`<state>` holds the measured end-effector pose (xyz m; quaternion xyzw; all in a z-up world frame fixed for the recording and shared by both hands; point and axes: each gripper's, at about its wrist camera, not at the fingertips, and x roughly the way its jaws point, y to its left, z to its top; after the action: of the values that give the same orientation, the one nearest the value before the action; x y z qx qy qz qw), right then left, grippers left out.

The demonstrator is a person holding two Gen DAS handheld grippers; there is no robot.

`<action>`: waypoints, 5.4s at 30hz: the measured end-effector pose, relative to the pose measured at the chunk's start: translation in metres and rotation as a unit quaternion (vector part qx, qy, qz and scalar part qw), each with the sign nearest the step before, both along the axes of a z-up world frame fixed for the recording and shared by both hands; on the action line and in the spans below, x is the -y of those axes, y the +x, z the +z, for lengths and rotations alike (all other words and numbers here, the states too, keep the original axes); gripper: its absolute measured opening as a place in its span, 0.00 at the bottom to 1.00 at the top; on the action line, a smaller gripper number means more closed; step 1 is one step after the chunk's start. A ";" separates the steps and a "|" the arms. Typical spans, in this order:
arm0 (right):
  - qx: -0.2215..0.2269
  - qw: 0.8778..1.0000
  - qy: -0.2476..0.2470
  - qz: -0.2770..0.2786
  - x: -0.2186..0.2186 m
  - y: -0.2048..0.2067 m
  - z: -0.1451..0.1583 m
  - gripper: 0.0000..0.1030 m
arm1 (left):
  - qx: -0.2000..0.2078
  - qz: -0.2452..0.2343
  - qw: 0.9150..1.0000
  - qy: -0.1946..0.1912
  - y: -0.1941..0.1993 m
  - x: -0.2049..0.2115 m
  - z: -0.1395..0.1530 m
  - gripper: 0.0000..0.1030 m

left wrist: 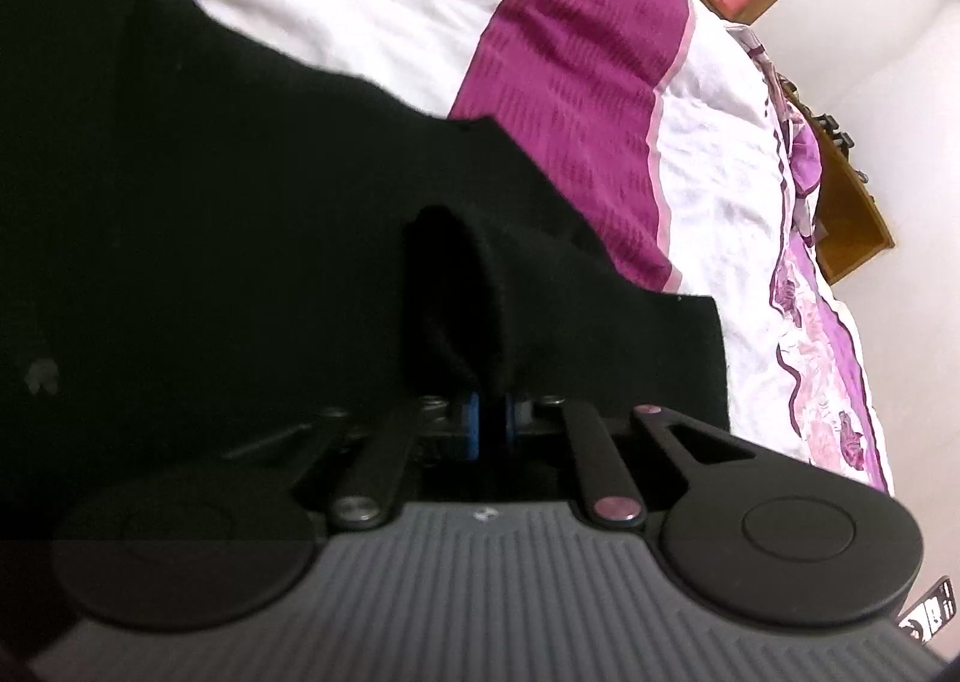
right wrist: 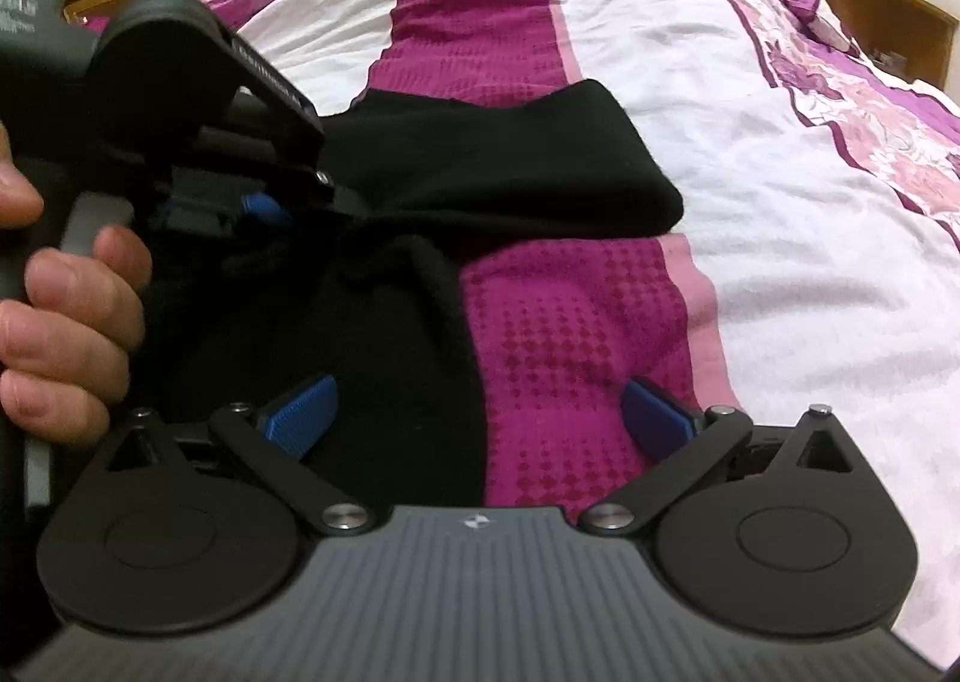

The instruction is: Fold small clothes

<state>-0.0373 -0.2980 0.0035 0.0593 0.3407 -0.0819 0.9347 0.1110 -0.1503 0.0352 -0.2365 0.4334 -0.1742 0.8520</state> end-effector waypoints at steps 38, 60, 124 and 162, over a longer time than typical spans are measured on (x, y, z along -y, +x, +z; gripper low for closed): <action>-0.039 0.995 0.006 -0.087 0.002 0.036 0.020 1.00 | 0.111 0.066 0.961 0.245 -0.033 -0.199 0.066 0.07; 0.013 0.990 -0.122 -0.065 -0.015 0.028 0.052 0.98 | 0.086 0.085 0.980 0.156 -0.004 -0.252 0.041 0.07; 0.023 0.993 -0.118 -0.020 -0.075 0.043 0.007 0.99 | -0.032 0.068 0.983 -0.169 0.024 -0.355 -0.023 0.12; -0.010 0.977 -0.014 0.211 -0.379 0.141 0.020 0.09 | 0.054 0.432 0.878 -0.198 -0.131 -0.608 -0.007 0.59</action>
<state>0.1038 0.0808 0.0231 -0.0284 0.3540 0.1121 0.9280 -0.0198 0.4581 0.0285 -0.5547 0.1983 0.1164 0.7997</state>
